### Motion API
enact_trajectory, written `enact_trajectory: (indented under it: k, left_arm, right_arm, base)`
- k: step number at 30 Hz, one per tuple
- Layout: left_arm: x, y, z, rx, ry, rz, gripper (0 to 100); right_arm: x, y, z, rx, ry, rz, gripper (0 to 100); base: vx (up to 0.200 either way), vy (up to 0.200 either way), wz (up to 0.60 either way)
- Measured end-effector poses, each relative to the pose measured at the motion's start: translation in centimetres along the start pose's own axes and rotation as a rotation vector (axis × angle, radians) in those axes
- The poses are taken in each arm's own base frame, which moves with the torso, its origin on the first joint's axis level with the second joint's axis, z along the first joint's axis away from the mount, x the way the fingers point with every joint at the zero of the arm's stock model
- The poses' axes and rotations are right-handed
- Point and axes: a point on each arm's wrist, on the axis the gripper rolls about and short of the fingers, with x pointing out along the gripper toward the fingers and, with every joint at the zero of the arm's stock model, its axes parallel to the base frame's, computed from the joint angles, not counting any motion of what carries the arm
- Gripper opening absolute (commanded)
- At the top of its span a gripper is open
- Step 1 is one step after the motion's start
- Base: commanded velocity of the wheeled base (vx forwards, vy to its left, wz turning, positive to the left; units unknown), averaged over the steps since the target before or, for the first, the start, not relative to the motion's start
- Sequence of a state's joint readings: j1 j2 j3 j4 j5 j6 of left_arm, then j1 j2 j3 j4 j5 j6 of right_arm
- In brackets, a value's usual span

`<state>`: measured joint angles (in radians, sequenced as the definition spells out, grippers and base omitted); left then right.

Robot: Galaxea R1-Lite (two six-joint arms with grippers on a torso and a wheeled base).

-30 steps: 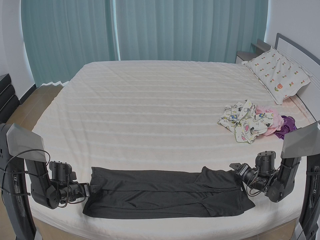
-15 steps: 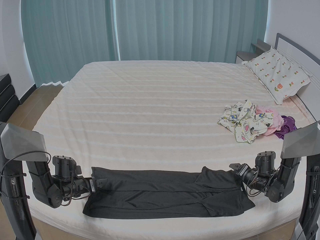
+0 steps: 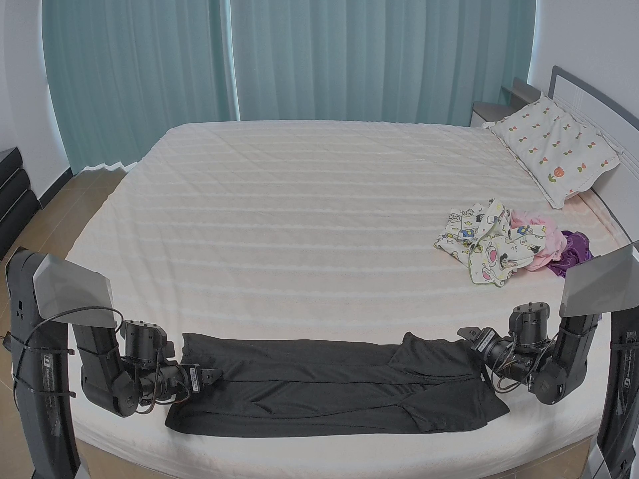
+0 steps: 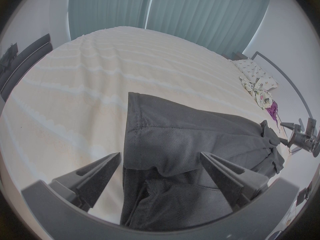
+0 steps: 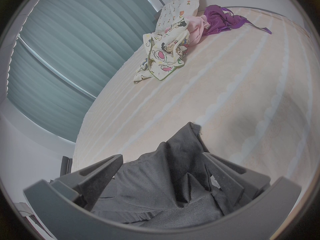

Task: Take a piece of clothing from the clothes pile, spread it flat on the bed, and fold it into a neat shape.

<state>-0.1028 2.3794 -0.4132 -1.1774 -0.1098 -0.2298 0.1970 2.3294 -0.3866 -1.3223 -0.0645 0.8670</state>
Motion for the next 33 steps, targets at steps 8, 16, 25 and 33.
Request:
enact_trajectory:
  k: [8, 16, 25, 33]
  left_arm:
    - [0.8, 0.1, -0.4, 0.007, 0.013, -0.005, 100]
    - [1.0, 0.1, -0.6, 0.008, 0.019, -0.013, 0]
    - [0.7, 0.0, -0.9, 0.012, 0.030, -0.006, 0]
    - [-0.8, 0.5, -0.1, -0.005, 0.007, 0.009, 0]
  right_arm:
    - [0.0, 0.0, 0.0, -0.001, 0.001, -0.001, 100]
    - [0.0, -0.1, 0.0, 0.000, 0.001, -0.002, 100]
    - [0.1, 0.0, 0.0, 0.001, -0.006, 0.008, 100]
    - [0.1, -0.1, -0.1, 0.001, -0.007, 0.008, 100]
  base:
    - [0.000, 0.000, 0.00]
    - [0.000, 0.000, 0.00]
    - [0.000, 0.000, 0.00]
    - [0.000, 0.000, 0.00]
